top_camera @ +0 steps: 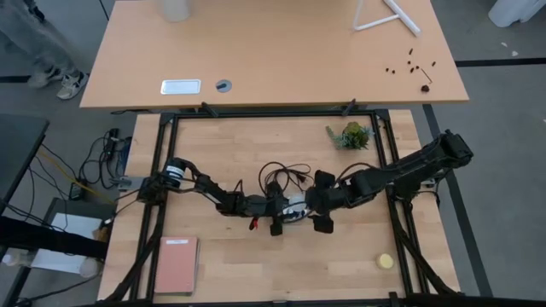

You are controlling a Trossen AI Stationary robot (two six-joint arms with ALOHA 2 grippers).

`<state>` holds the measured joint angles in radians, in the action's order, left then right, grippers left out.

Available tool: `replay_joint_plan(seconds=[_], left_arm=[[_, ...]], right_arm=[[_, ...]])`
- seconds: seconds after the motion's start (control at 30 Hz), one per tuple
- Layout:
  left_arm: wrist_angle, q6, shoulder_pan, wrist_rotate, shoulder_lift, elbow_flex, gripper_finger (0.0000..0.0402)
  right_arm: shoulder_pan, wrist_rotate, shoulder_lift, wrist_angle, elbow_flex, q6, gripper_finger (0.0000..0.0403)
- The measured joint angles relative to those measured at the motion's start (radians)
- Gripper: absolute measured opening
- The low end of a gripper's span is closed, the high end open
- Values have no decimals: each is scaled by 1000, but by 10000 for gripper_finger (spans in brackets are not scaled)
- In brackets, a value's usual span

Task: Screw lightbulb
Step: Insert the lightbulb into the lamp

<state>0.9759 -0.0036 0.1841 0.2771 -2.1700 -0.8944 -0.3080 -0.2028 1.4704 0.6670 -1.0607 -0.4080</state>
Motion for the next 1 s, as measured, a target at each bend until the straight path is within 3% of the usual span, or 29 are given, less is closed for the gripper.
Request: replay_joint_plan(seconds=[0.17,0.37,0.63,1.0], left_arm=[[1,0,0,-2,0,0,195],[4,1,1,-2,0,1,195],[7,-2,1,-3,-1,1,195],[6,-7,2,-2,-1,1,195]], right_arm=[[2,0,60,39,-58,38,374],[5,-21,218,195,-241,131,374],[38,-39,351,272,-416,276,374],[89,0,384,325,-464,390,374]])
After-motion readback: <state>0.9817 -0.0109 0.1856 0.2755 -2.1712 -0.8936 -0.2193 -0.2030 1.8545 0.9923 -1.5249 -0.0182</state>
